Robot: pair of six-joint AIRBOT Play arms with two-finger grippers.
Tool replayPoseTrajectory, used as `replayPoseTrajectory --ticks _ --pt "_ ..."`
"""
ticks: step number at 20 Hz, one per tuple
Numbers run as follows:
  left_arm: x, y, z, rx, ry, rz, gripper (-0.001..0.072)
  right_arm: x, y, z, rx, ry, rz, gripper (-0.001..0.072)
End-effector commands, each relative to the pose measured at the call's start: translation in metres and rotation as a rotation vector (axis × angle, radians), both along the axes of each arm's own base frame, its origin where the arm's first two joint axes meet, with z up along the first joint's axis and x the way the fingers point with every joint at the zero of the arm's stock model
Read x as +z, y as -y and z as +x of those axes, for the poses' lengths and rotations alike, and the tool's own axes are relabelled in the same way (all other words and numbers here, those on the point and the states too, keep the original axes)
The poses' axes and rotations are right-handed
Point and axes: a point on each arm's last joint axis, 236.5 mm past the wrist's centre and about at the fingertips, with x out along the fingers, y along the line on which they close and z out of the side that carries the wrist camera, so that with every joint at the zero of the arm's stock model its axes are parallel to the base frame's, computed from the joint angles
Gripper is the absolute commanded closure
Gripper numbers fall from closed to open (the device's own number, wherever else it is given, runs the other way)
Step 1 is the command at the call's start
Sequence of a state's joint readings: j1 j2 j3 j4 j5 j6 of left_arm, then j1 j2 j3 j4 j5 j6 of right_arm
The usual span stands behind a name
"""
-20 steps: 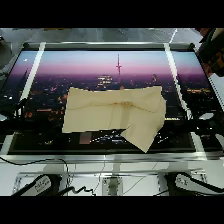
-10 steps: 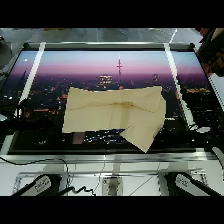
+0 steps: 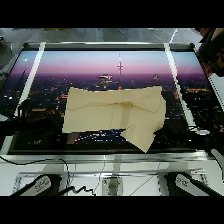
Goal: Fold the clothes and pants, and hang the long-sleeved shirts on hangers.
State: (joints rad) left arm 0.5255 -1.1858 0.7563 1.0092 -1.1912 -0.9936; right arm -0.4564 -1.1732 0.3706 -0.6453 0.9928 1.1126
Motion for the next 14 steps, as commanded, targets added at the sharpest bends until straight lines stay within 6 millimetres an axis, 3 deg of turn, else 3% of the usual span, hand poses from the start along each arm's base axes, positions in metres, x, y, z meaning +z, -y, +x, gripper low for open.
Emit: replayPoseTrajectory --ticks 1,4,6,10,11,12,14 --pt "-0.01 0.003 -0.004 0.055 -0.064 -0.036 0.0 -0.002 -0.006 0.005 0.009 0.016 -0.018 0.0405" --pt "-0.016 0.01 -0.01 0.04 -0.103 -0.065 0.0002 -0.002 -0.022 0.006 0.059 0.029 -0.026 0.041" --pt "-0.017 0.015 -0.012 0.029 -0.118 -0.086 0.0003 -0.001 -0.03 0.004 0.086 0.029 -0.021 0.056" --pt "-0.017 0.028 -0.015 -0.001 -0.137 -0.112 0.0004 -0.001 -0.031 0.003 0.097 0.035 -0.024 0.0592" --pt "-0.018 0.031 -0.016 -0.01 -0.14 -0.113 0.0004 -0.001 -0.031 0.003 0.1 0.038 -0.026 0.0672" --pt "-0.018 0.034 -0.016 -0.02 -0.142 -0.113 0.0004 -0.001 -0.031 0.003 0.104 0.042 -0.028 0.0699" --pt "-0.018 0.04 -0.016 -0.045 -0.143 -0.11 0.0004 -0.001 -0.031 0.003 0.114 0.049 -0.031 0.0699"
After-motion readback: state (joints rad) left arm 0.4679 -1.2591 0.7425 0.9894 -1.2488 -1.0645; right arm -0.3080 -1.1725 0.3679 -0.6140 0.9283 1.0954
